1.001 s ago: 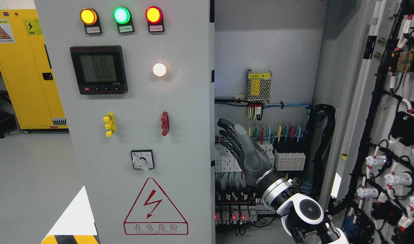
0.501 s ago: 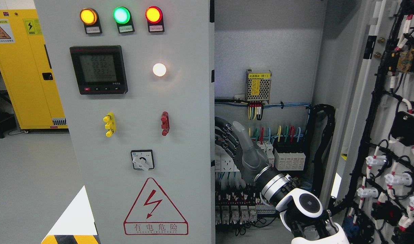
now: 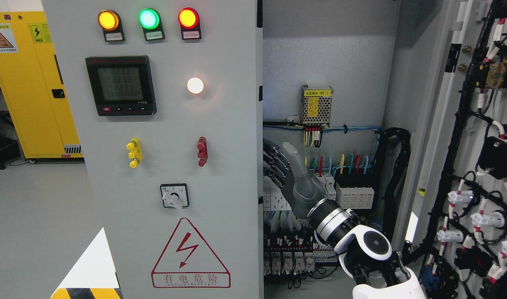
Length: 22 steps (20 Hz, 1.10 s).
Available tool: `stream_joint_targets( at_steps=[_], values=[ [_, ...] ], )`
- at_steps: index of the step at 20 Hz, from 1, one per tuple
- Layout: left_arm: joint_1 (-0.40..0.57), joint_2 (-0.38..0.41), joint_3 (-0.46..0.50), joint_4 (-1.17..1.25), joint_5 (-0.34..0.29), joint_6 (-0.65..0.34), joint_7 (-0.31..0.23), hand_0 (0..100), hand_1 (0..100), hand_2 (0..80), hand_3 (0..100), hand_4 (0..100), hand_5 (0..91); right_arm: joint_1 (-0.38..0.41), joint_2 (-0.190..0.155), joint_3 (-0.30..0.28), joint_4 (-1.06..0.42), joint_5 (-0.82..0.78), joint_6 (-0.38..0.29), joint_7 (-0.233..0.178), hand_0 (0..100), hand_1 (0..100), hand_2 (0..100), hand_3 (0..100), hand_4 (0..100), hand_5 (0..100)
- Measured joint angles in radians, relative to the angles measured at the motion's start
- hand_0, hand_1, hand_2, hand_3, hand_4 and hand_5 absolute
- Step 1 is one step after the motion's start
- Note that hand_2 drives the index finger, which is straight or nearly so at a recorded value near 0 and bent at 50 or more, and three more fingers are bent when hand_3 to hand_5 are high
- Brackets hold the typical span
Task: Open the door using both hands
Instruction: 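Push the indicator-light door open away from the cabinet with the right hand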
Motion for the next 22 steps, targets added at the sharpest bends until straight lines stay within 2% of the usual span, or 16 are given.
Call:
stream_joint_targets(
  at_steps=[3,10,17,22],
  values=[
    [0.0,0.0,0.0,0.0,0.0,0.0,0.0,0,0,0.0,0,0,0.0,-0.005,0.003,-0.007,0.007,-0.01,0.017,0.046,22,1,0,0,0,0],
    [0.0,0.0,0.0,0.0,0.0,0.0,0.0,0,0,0.0,0,0,0.0,-0.02,0.008,-0.022,0.027,-0.035,0.043,0.074,22,1,0,0,0,0],
    [0.0,-0.001,0.0,0.0,0.0,0.0,0.0,0,0,0.0,0,0,0.0,-0.033,0.01,-0.045,0.047,-0.066,0.073,0.171,22,1,0,0,0,0],
    [0.0,-0.001,0.0,0.0,0.0,0.0,0.0,0,0,0.0,0,0,0.0,-0.037,0.011,-0.059,0.055,-0.083,0.084,0.195,22,1,0,0,0,0]
  ],
)
